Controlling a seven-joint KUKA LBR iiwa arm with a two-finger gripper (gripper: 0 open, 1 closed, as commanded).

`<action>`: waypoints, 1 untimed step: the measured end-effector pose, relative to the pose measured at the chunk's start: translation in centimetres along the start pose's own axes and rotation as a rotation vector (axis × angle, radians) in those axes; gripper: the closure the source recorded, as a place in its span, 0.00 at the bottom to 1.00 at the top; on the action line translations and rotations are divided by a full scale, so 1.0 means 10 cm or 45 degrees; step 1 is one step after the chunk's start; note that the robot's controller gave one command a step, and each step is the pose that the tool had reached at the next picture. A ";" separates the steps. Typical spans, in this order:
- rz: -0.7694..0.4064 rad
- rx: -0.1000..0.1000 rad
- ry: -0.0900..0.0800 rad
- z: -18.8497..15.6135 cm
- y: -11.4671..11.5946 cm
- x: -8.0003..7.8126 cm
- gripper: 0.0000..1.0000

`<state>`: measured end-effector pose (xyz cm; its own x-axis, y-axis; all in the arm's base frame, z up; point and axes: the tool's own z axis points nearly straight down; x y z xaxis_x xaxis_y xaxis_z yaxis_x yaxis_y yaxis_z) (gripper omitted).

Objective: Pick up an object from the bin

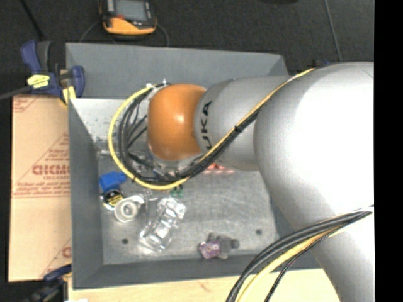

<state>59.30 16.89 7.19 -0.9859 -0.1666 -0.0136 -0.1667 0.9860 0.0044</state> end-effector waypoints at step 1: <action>0.281 0.006 0.009 0.00 0.08 -0.48 0.00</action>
Offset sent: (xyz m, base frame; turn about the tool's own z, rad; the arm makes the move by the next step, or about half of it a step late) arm 0.0432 0.0168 -0.0019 0.2220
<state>63.88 18.50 7.22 -0.9986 0.0535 -0.0057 0.0534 0.9986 0.0020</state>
